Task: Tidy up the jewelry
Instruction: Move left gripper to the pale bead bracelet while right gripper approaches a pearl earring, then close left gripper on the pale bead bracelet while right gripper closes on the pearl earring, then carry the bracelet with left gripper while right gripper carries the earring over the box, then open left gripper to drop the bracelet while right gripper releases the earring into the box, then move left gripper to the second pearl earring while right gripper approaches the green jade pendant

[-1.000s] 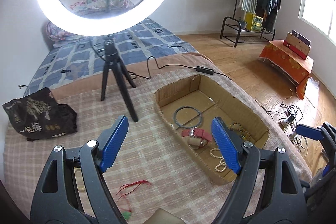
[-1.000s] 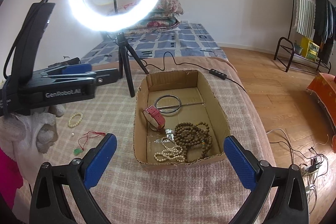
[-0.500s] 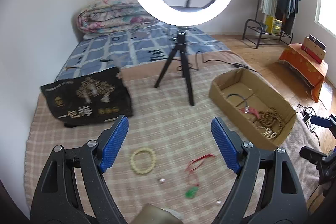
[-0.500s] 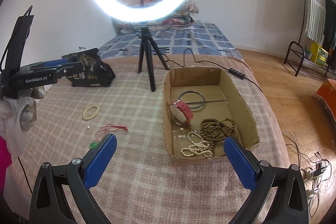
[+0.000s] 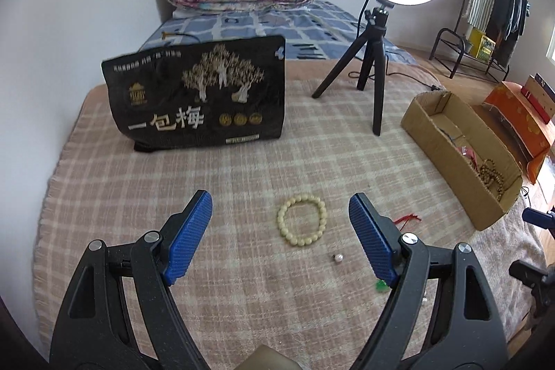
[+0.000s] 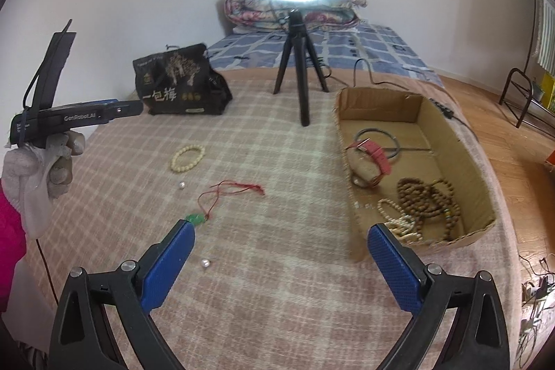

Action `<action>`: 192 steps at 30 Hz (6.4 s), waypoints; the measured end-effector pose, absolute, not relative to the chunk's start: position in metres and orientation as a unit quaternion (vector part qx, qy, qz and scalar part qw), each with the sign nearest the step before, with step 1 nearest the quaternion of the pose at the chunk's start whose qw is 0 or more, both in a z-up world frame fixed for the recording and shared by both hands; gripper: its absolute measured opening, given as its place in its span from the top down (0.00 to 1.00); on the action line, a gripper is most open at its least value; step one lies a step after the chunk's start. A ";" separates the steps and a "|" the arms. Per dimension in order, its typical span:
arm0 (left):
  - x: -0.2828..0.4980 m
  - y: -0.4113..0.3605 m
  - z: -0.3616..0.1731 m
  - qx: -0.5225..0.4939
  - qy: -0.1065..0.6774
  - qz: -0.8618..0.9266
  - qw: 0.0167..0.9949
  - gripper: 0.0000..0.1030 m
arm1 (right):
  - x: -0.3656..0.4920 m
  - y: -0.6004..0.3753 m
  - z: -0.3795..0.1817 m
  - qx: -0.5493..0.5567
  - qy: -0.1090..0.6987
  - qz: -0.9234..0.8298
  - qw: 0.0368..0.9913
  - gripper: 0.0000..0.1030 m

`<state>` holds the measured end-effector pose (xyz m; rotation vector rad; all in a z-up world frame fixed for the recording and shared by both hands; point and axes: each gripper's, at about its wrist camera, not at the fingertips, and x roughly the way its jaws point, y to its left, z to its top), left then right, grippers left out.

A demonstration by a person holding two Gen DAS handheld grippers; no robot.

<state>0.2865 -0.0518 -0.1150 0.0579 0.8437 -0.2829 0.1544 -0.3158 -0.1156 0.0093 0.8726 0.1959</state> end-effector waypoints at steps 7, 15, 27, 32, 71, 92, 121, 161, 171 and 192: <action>0.289 -0.048 -0.143 0.016 0.429 -0.145 0.891 0.19 | 0.151 -0.284 -0.148 -0.016 0.450 0.128 0.884 0.14; 0.294 -0.056 -0.176 0.018 0.450 -0.156 0.879 0.19 | 0.157 -0.266 -0.176 -0.015 0.474 0.153 0.867 0.27; 0.324 -0.058 -0.206 0.004 0.474 -0.132 0.871 0.38 | 0.162 -0.253 -0.200 -0.021 0.487 0.168 0.857 0.46; 0.334 -0.058 -0.216 -0.007 0.482 -0.129 0.866 0.45 | 0.165 -0.249 -0.203 -0.025 0.490 0.171 0.854 0.55; 0.324 -0.053 -0.190 -0.010 0.452 -0.136 0.882 0.95 | 0.160 -0.254 -0.181 -0.049 0.460 0.224 0.858 0.83; 0.288 -0.093 -0.106 0.002 0.390 -0.180 0.903 0.95 | 0.139 -0.322 -0.124 -0.013 0.409 0.159 0.898 0.83; 0.244 -0.238 -0.063 0.023 0.360 -0.306 0.881 0.95 | 0.177 -0.451 -0.073 0.027 0.372 0.069 0.925 0.83; 0.233 -0.333 -0.089 0.058 0.364 -0.355 0.859 0.45 | 0.266 -0.489 -0.084 0.056 0.360 0.016 0.931 0.23; 0.230 -0.329 -0.092 0.062 0.371 -0.345 0.860 0.32 | 0.265 -0.485 -0.081 0.040 0.366 -0.016 0.930 0.00; 0.202 -0.297 -0.060 0.057 0.349 -0.331 0.875 0.32 | 0.231 -0.466 -0.048 0.032 0.351 -0.034 0.935 0.00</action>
